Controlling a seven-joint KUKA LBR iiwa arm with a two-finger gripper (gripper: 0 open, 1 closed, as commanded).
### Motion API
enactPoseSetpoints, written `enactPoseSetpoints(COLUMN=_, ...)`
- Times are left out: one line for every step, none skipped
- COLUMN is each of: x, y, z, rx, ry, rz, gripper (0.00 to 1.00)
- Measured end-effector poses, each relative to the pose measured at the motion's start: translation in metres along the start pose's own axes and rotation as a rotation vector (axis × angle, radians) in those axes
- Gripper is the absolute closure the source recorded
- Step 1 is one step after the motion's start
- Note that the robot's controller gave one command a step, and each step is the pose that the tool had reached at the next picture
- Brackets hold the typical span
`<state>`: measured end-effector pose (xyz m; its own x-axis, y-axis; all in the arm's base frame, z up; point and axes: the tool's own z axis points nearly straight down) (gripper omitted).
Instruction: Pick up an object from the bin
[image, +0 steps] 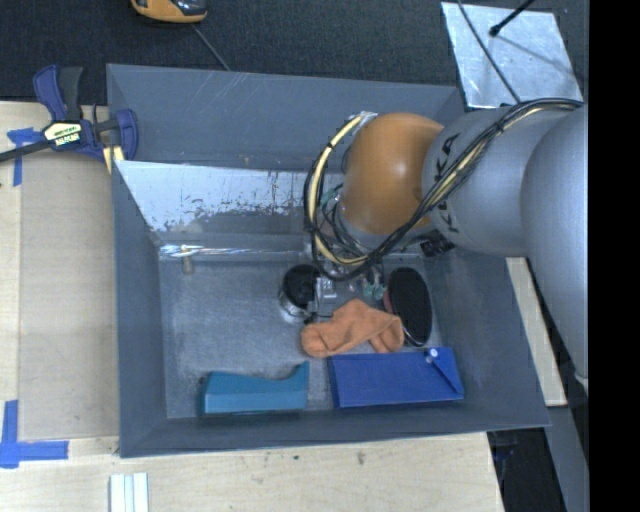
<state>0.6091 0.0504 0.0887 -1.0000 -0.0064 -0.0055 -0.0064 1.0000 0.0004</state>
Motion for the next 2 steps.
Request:
enactPoseSetpoints(x=0.0151, y=0.0116, z=-0.0142, rx=0.001, ry=-0.008, rz=0.000, gripper=1.00)
enactPoseSetpoints(x=0.0210, y=0.0158, z=-0.0176, rx=0.001, ry=-0.001, rz=-0.003, gripper=1.00)
